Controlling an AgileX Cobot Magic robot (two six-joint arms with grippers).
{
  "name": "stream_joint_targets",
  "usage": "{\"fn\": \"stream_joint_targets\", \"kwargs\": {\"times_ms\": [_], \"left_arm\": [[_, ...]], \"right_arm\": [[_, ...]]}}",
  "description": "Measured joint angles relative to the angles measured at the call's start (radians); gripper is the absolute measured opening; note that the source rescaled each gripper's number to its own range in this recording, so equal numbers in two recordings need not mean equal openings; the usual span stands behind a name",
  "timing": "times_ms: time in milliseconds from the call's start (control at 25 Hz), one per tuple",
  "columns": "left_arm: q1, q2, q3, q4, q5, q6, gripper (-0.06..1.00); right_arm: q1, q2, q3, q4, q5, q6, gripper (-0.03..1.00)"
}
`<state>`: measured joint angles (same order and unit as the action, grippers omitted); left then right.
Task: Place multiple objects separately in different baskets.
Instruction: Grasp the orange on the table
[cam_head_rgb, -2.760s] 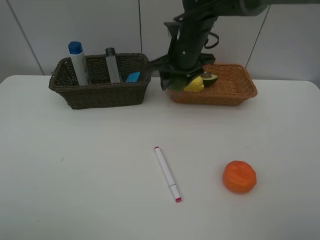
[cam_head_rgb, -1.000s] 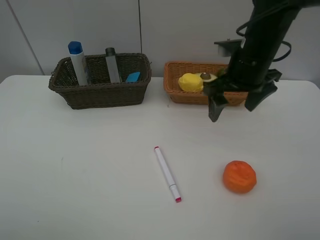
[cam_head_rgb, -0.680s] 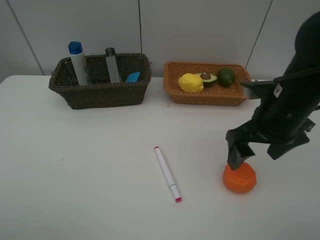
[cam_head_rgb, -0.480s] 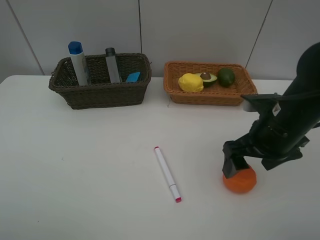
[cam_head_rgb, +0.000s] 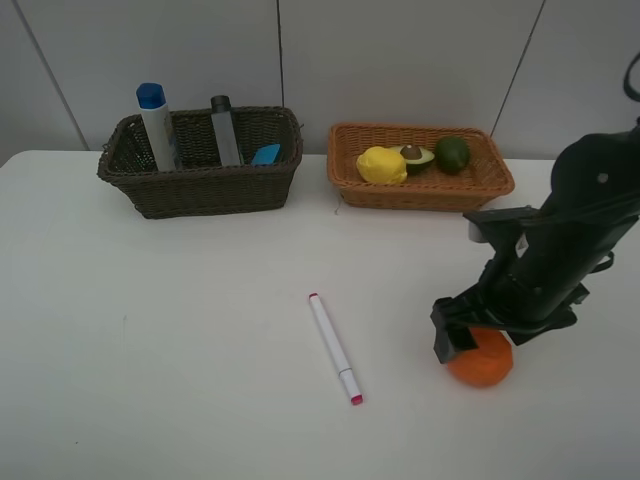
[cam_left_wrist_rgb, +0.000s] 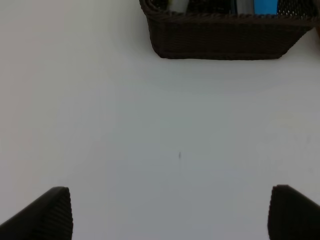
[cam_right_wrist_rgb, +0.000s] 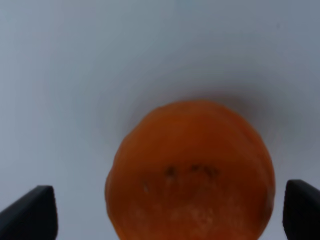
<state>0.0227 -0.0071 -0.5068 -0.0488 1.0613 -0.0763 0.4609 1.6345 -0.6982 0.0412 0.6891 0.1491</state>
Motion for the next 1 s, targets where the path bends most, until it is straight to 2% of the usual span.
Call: {"fn": "stream_joint_targets", "kwargs": {"times_ms": [320,640,760,840,1000], "left_arm": [[0.000,0.000,0.000,0.000,0.000,0.000,1.00],[0.000,0.000,0.000,0.000,0.000,0.000,1.00],[0.000,0.000,0.000,0.000,0.000,0.000,1.00],[0.000,0.000,0.000,0.000,0.000,0.000,1.00],[0.000,0.000,0.000,0.000,0.000,0.000,1.00]], "right_arm": [[0.000,0.081,-0.001,-0.009,-0.052,0.000,0.99],[0.000,0.163,-0.002,-0.018,-0.057,0.001,0.98],[0.000,0.166,-0.003,-0.027,-0.054,0.001,0.88],[0.000,0.166,-0.003,-0.031,-0.049,0.001,0.73],[0.000,0.169,-0.010,-0.041,-0.032,0.001,0.73]]}}
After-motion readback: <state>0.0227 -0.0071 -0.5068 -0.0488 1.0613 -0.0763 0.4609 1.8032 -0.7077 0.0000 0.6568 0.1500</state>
